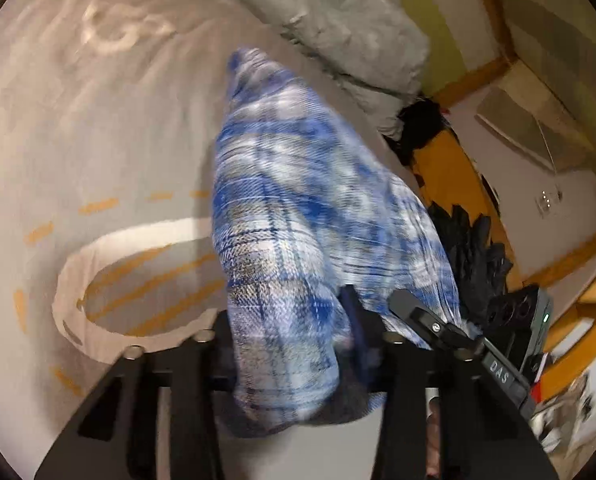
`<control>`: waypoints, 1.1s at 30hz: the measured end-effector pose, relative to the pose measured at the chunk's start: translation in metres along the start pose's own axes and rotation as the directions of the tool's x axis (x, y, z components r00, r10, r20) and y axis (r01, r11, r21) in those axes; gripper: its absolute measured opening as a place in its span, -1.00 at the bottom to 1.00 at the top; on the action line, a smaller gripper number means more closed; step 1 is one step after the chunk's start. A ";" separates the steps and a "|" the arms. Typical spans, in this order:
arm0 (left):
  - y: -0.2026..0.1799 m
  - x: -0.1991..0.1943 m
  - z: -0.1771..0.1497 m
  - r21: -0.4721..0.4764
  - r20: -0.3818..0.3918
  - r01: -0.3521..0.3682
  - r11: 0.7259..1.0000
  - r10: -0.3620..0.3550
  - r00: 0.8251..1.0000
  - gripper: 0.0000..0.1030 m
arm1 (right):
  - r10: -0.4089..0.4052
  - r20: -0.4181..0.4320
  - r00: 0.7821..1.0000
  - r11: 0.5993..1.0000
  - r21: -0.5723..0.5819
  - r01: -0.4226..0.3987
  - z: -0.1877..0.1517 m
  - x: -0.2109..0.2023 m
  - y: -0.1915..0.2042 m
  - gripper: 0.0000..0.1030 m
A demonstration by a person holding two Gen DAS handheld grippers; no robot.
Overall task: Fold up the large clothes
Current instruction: 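Lift the folded shirt with both tools and place it on the black jacket stack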
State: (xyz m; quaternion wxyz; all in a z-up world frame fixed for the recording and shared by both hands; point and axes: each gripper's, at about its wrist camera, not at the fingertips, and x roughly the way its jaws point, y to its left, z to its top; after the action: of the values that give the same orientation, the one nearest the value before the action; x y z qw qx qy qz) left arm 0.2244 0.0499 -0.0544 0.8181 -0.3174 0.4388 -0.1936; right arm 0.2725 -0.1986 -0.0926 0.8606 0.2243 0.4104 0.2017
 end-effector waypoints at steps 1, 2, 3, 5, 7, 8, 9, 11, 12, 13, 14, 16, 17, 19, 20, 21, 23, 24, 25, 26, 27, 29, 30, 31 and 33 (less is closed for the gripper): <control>-0.010 -0.004 -0.001 0.044 0.012 -0.020 0.999 0.019 1.000 -0.35 | -0.004 0.011 1.000 1.000 -0.021 0.004 0.001 -0.004 0.004 -0.11; -0.019 -0.005 -0.001 0.070 0.022 -0.032 0.997 0.031 0.999 -0.38 | -0.007 0.021 1.000 0.999 -0.035 0.008 0.002 -0.008 0.007 -0.12; -0.027 -0.007 -0.001 0.082 0.029 -0.035 0.996 0.033 0.999 -0.38 | -0.010 0.032 0.999 0.999 -0.046 0.012 0.004 -0.013 0.010 -0.13; -0.045 -0.011 0.002 0.102 0.044 -0.024 0.994 0.020 0.999 -0.38 | -0.005 0.055 0.998 0.999 -0.053 0.008 0.013 -0.029 0.012 -0.13; -0.067 -0.013 0.007 0.138 0.066 -0.012 0.990 0.003 0.998 -0.39 | -0.001 0.082 0.997 0.998 -0.063 0.007 0.023 -0.050 0.013 -0.13; -0.084 -0.014 0.009 0.173 0.080 -0.012 0.985 -0.002 0.997 -0.39 | -0.003 0.099 0.995 0.997 -0.071 0.010 0.028 -0.059 0.012 -0.13; -0.099 -0.014 0.011 0.210 0.093 -0.012 0.978 -0.008 0.996 -0.39 | -0.007 0.123 0.992 0.997 -0.080 0.017 0.033 -0.072 0.010 -0.13; -0.135 -0.010 0.016 0.264 0.111 0.003 0.964 -0.034 0.993 -0.39 | -0.018 0.180 0.983 0.994 -0.100 0.036 0.046 -0.103 0.007 -0.13; -0.153 -0.007 0.019 0.279 0.113 0.020 0.960 -0.053 0.992 -0.39 | -0.026 0.207 0.978 0.993 -0.105 0.048 0.053 -0.118 0.004 -0.13; -0.169 -0.001 0.024 0.292 0.113 0.037 0.956 -0.072 0.991 -0.39 | -0.034 0.240 0.970 0.992 -0.108 0.061 0.063 -0.138 -0.001 -0.13; -0.189 0.005 0.027 0.309 0.112 0.055 0.949 -0.094 0.989 -0.39 | -0.039 0.259 0.965 0.992 -0.110 0.070 0.070 -0.150 -0.005 -0.13; -0.227 0.020 0.032 0.351 0.110 0.079 0.933 -0.125 0.986 -0.39 | -0.067 0.320 0.945 0.984 -0.133 0.115 0.090 -0.186 -0.018 -0.13; -0.247 0.030 0.034 0.383 0.108 0.085 0.920 -0.136 0.985 -0.39 | -0.079 0.341 0.937 0.981 -0.142 0.134 0.096 -0.199 -0.025 -0.13; -0.284 0.049 0.036 0.433 0.101 0.097 0.896 -0.155 0.983 -0.39 | -0.105 0.391 0.915 0.971 -0.159 0.179 0.110 -0.227 -0.041 -0.13; -0.300 0.060 0.038 0.449 0.092 0.108 0.887 -0.166 0.982 -0.39 | -0.122 0.414 0.902 0.964 -0.166 0.207 0.117 -0.240 -0.051 -0.14; -0.320 0.076 0.040 0.469 0.077 0.123 0.875 -0.179 0.981 -0.39 | -0.140 0.432 0.891 0.958 -0.168 0.231 0.123 -0.252 -0.061 -0.14; -0.351 0.105 0.042 0.492 0.051 0.152 0.857 -0.203 0.978 -0.39 | -0.175 0.468 0.866 0.950 -0.152 0.274 0.136 -0.274 -0.085 -0.13; -0.364 0.120 0.044 0.499 0.038 0.164 0.851 -0.211 0.977 -0.39 | -0.192 0.482 0.855 0.948 -0.134 0.289 0.141 -0.283 -0.098 -0.13; -0.378 0.136 0.044 0.509 0.022 0.175 0.842 -0.216 0.976 -0.39 | -0.213 0.493 0.844 0.946 -0.113 0.305 0.146 -0.291 -0.111 -0.13; -0.390 0.151 0.044 0.522 0.002 0.187 0.832 -0.220 0.975 -0.39 | -0.236 0.502 0.832 0.942 -0.091 0.322 0.151 -0.299 -0.124 -0.13; -0.399 0.166 0.045 0.536 -0.017 0.200 0.821 -0.226 0.974 -0.39 | -0.256 0.508 0.823 0.939 -0.073 0.337 0.154 -0.305 -0.136 -0.13; -0.413 0.194 0.047 0.548 -0.040 0.211 0.810 -0.226 0.973 -0.39 | -0.292 0.507 0.811 0.932 -0.037 0.359 0.160 -0.310 -0.159 -0.13; -0.417 0.204 0.043 0.551 -0.045 0.207 0.809 -0.219 0.975 -0.39 | -0.312 0.504 0.806 0.927 -0.023 0.373 0.164 -0.309 -0.169 -0.13; -0.421 0.221 0.043 0.551 -0.051 0.201 0.810 -0.208 0.977 -0.39 | -0.331 0.497 0.802 0.922 -0.010 0.387 0.168 -0.306 -0.179 -0.13; -0.421 0.251 0.042 0.541 -0.077 0.197 0.818 -0.185 0.980 -0.38 | -0.383 0.466 0.798 0.908 0.029 0.419 0.177 -0.291 -0.198 -0.12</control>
State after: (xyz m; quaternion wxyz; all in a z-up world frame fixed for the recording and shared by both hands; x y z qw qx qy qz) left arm 0.3791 -0.3893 0.1039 0.8463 -0.1115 0.3398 -0.3948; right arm 0.2763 -0.5537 0.0767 0.9638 0.1412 0.2243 -0.0287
